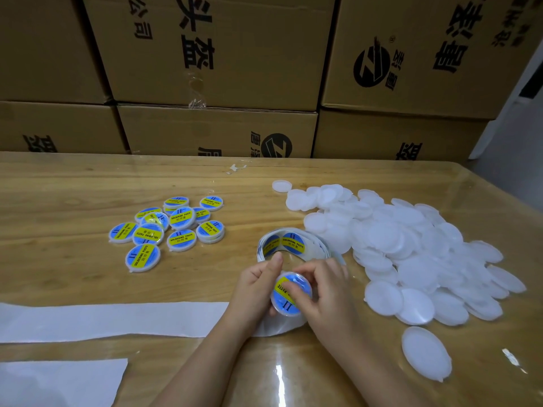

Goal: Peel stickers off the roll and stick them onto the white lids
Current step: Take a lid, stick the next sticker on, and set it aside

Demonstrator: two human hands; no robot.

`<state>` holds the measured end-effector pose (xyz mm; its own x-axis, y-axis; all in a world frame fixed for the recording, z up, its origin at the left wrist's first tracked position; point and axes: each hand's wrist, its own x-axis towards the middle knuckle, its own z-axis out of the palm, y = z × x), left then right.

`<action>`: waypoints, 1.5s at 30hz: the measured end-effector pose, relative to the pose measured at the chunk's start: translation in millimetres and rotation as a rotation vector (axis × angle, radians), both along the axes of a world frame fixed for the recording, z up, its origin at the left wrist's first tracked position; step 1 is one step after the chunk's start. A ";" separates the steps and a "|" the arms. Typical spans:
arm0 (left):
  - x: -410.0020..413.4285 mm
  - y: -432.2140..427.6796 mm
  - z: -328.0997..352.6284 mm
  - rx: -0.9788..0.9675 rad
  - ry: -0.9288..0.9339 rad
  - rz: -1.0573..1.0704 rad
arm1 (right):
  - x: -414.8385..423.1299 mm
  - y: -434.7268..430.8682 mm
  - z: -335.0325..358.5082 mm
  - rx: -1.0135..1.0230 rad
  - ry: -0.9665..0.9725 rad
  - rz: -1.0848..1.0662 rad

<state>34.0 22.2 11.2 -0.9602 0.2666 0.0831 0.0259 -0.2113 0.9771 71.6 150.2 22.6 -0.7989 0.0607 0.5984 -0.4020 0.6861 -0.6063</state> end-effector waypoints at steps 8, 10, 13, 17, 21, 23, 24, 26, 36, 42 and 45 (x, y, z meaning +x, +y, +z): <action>0.2 1.3 -0.1 0.029 -0.008 -0.001 | 0.9 -4.2 -0.6 0.000 -0.025 -0.065; 0.9 1.0 0.6 0.026 -0.008 -0.005 | 0.3 -3.8 -4.7 -0.048 -0.064 -0.063; 1.3 1.4 0.7 0.037 -0.015 -0.019 | -0.3 -3.0 -5.9 -0.071 -0.065 -0.042; 1.7 1.3 1.9 0.034 -0.031 -0.014 | -1.0 -4.1 -4.4 -0.028 -0.001 -0.020; 0.4 0.8 2.4 0.126 -0.091 -0.015 | -0.9 -4.7 -5.3 -0.011 -0.025 0.012; 0.0 0.2 1.7 0.146 -0.102 -0.021 | -0.8 -6.5 -5.6 0.067 0.033 0.016; -0.2 -0.2 1.0 0.157 -0.107 -0.024 | -0.6 -7.6 -5.7 0.115 0.080 0.017; -0.7 -0.8 0.6 0.178 -0.121 -0.031 | -1.3 -10.1 -5.4 0.184 0.165 0.006; -5.0 -0.7 -4.4 0.171 -0.188 0.025 | -6.3 -11.1 -7.3 0.070 0.142 -0.024; -11.8 -9.9 -2.7 0.187 -0.202 0.164 | -6.9 -9.7 -12.6 0.163 0.098 0.050; -11.8 -8.4 -3.2 0.197 -0.212 0.182 | -6.6 -10.2 -12.8 0.132 0.131 0.057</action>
<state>22.1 13.8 7.9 -0.9919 0.0884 -0.0911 -0.1194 -0.4071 0.9055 65.0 140.0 9.9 -0.7133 -0.0678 0.6976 -0.5121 0.7300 -0.4526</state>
